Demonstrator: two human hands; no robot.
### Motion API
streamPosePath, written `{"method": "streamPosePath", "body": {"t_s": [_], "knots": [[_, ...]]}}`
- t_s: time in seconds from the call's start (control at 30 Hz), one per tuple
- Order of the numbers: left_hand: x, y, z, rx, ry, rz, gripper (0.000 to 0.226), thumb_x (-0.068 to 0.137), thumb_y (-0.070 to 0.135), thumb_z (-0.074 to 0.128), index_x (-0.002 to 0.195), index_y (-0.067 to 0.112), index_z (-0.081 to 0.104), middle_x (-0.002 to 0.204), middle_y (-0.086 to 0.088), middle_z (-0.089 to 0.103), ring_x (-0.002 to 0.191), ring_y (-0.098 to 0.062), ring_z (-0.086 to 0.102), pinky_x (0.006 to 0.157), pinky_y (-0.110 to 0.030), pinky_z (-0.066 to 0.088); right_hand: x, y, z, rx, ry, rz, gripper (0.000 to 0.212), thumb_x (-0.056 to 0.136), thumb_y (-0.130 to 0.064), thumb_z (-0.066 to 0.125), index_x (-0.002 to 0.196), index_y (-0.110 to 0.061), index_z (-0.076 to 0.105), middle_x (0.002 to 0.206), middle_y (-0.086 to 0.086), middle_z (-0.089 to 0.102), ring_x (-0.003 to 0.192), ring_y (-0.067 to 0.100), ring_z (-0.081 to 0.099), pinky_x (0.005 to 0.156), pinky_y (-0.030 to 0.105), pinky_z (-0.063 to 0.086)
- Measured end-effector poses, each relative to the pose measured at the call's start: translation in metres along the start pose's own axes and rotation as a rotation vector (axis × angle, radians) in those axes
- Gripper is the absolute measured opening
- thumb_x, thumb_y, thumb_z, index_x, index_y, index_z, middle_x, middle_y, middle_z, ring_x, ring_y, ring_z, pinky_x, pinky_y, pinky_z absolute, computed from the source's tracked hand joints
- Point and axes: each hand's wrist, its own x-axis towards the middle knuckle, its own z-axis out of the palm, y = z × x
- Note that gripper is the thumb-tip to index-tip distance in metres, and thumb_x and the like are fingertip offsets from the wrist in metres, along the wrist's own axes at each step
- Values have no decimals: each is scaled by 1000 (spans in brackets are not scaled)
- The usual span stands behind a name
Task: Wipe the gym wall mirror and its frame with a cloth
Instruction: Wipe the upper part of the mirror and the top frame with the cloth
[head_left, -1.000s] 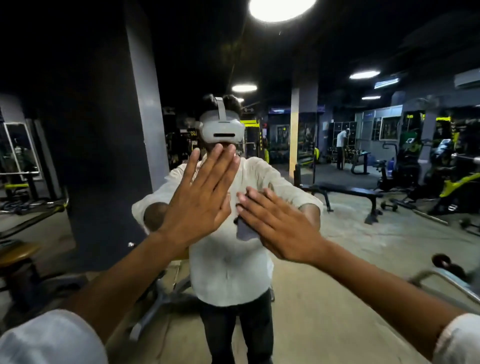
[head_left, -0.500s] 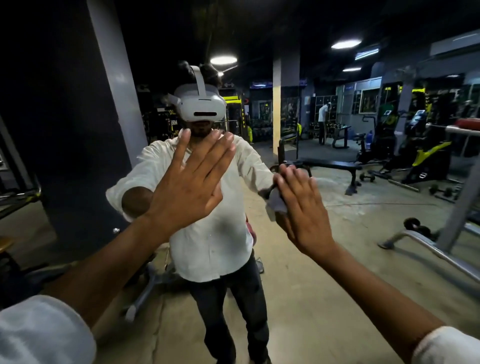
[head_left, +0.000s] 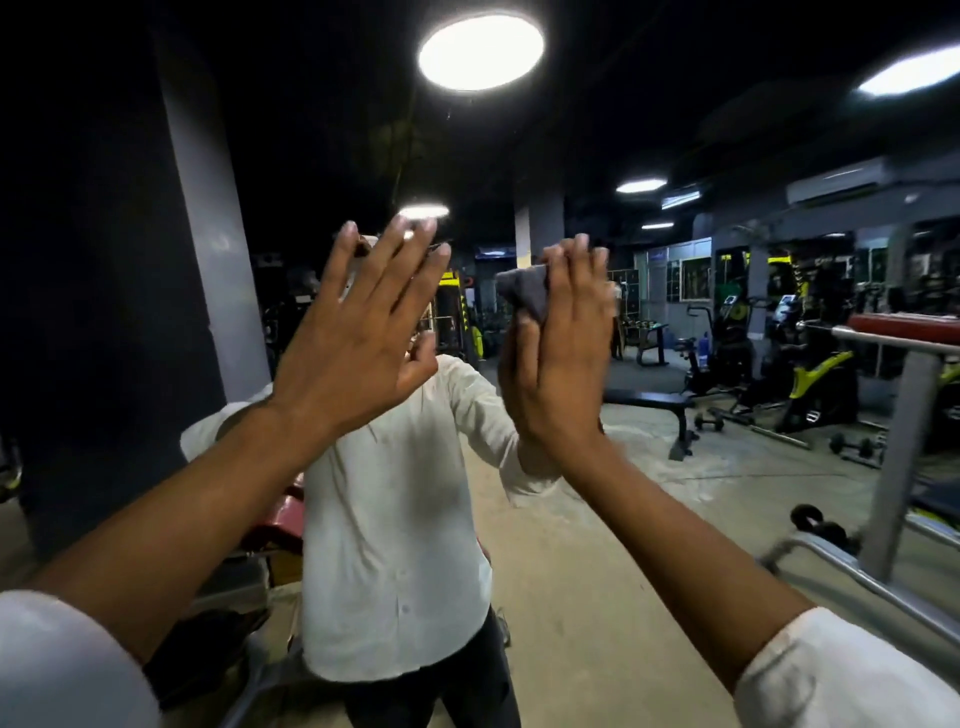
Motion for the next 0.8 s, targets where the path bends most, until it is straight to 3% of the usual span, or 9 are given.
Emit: {"method": "streamPosePath", "body": {"t_s": [0.1,0.17,0.23,0.33,0.4,0.47,0.57,0.73,0.8], "knots": [[0,0,-2,-5,10,-2,76,107,44,33,170,5,14,177,-18,10,165,-34,8,130,-63,14,16,-6,2,-22,-161,-306,62,111,-25,42,164,-1,23,174,19,13,163,33,5,131,56,10],[8,-2,-7,-17,40,-14,72,104,41,41,164,3,32,172,-20,29,160,-37,26,128,-61,20,43,5,-3,-63,-191,-449,60,111,-27,42,164,-2,26,173,18,17,163,31,9,131,54,12],[20,-2,-12,-35,105,-22,56,100,33,50,147,3,53,152,-21,52,143,-39,46,124,-60,28,78,19,-9,-61,-90,-343,58,112,-27,40,164,-4,28,174,16,18,163,29,9,131,53,10],[45,1,-17,-25,175,-48,38,95,26,55,126,5,64,132,-19,60,128,-38,52,118,-60,33,119,22,-13,-15,84,-20,58,111,-28,36,163,-4,29,174,15,19,163,30,9,130,54,11],[61,4,-17,-39,165,-80,43,96,27,54,132,6,61,144,-20,56,139,-38,49,121,-63,31,124,7,-7,-37,65,-28,60,109,-28,36,164,-3,27,174,16,17,163,31,8,131,52,9],[71,5,-15,-27,104,-102,57,100,33,46,148,4,51,165,-20,39,155,-38,35,126,-64,24,118,-3,-1,-47,-66,-246,62,109,-28,40,164,-4,26,174,16,15,163,30,6,132,51,8],[74,5,-8,10,75,-90,69,104,39,34,161,2,37,174,-19,23,162,-36,21,130,-62,17,125,15,-9,-95,-175,-503,60,111,-31,43,164,-7,28,174,13,18,163,26,8,132,48,10],[64,13,-1,8,83,-60,69,107,37,29,168,5,22,176,-18,16,164,-34,14,129,-62,19,120,45,-24,-30,58,-78,59,110,-27,37,164,-8,28,175,9,17,163,22,5,131,51,11],[49,29,5,4,66,-6,69,108,34,30,169,5,17,177,-18,11,165,-34,11,129,-61,20,77,37,-19,18,33,-55,60,109,-23,39,165,-6,25,175,11,14,163,24,3,132,52,9]]}}
